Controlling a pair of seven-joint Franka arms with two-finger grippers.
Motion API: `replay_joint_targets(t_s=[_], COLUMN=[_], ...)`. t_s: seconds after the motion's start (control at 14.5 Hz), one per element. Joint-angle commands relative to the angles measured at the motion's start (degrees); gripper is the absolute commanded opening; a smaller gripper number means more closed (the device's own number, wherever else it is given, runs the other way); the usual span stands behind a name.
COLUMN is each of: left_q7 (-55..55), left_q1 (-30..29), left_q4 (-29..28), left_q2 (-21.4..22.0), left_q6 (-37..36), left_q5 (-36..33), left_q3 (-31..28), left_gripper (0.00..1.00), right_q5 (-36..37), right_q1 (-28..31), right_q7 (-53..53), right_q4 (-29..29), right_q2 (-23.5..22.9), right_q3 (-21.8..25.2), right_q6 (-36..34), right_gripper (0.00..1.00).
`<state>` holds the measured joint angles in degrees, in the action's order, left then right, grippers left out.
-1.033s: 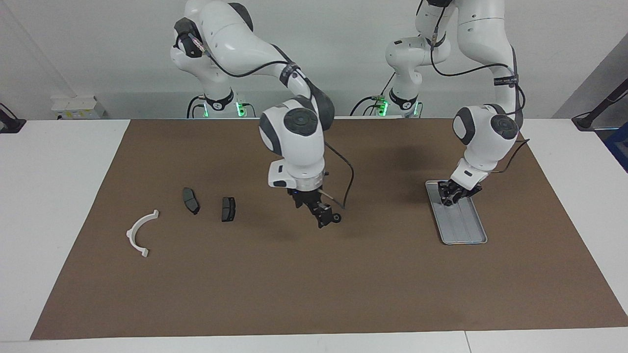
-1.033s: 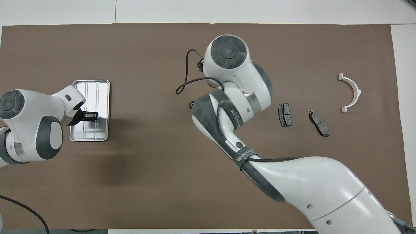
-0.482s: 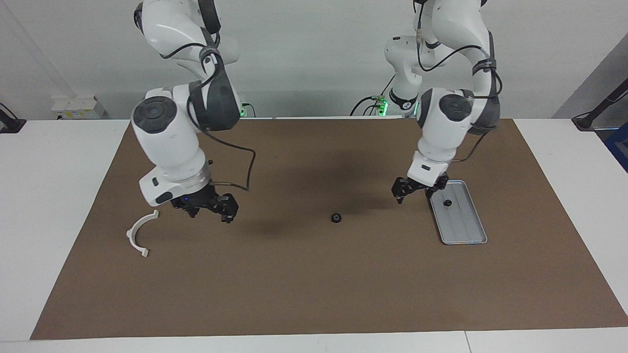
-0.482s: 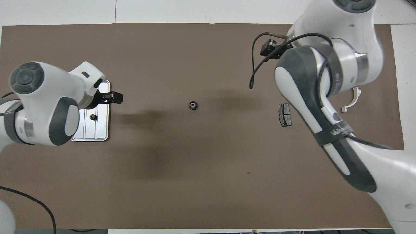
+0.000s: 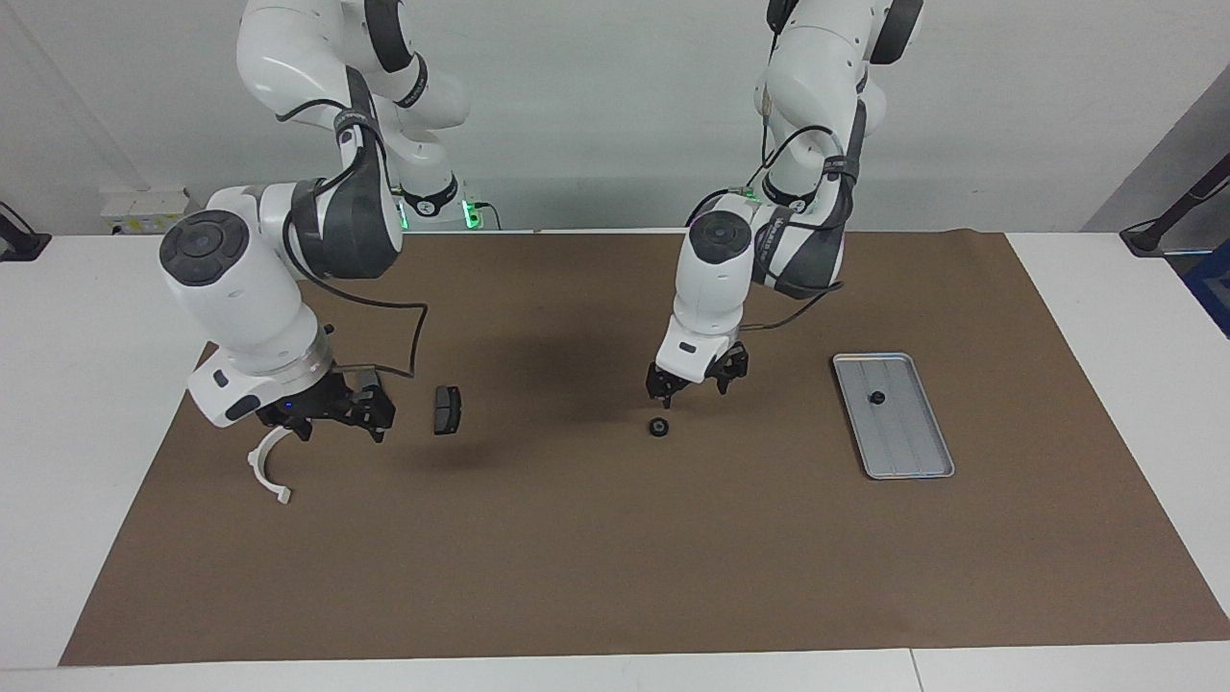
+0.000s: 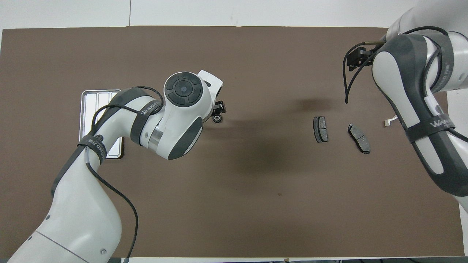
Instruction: Pick bearing gear from pile to tray
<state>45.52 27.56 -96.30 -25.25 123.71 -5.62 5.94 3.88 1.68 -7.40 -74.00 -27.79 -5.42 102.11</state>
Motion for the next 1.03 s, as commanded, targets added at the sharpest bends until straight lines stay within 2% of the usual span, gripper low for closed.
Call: replay_joint_targets(t_s=[0.0, 0.28, 0.41, 0.62, 0.69, 0.9, 0.96], left_q7=[1.1, 2.1, 3.7, 4.2, 4.5, 4.9, 4.8], left_q1=[0.7, 1.7, 2.9, 3.2, 3.3, 3.3, 3.3], left_q4=[1.6, 1.5, 2.2, 2.2, 2.1, 1.6, 1.6], left_q2=[-1.7, -3.6, -6.5, -6.7, -6.7, -6.7, -6.7], left_q6=[2.2, 5.7, 6.0, 7.2, 7.2, 7.2, 7.2], left_q5=[-1.2, -1.0, -1.1, -1.4, -1.4, -2.2, -2.2], left_q3=[-0.9, -0.9, -1.1, -1.1, -1.1, -1.1, -1.1], left_gripper=[1.0, 1.0, 1.0, 1.0, 1.0, 0.98, 0.85], right_q5=[0.6, 0.5, 0.5, 0.3, 0.3, -0.3, -0.4], right_q1=[2.4, 2.5, 2.4, 2.2, 1.8, 1.7, 1.6], right_q7=[0.9, 1.0, 1.1, 1.9, 1.9, 1.8, 1.8], right_q4=[-2.5, -2.5, -2.4, -3.0, -5.2, -15.2, -17.2], right_q2=[1.6, 1.6, 1.8, 3.4, 5.8, 18.9, 22.7], right_q3=[-1.0, -1.0, -1.0, -0.9, -0.7, -0.7, -0.7], right_q6=[0.9, 0.8, 0.6, -0.2, -0.2, -0.3, -1.5], right_gripper=[1.0, 1.0, 1.0, 1.0, 1.0, 1.0, 1.0])
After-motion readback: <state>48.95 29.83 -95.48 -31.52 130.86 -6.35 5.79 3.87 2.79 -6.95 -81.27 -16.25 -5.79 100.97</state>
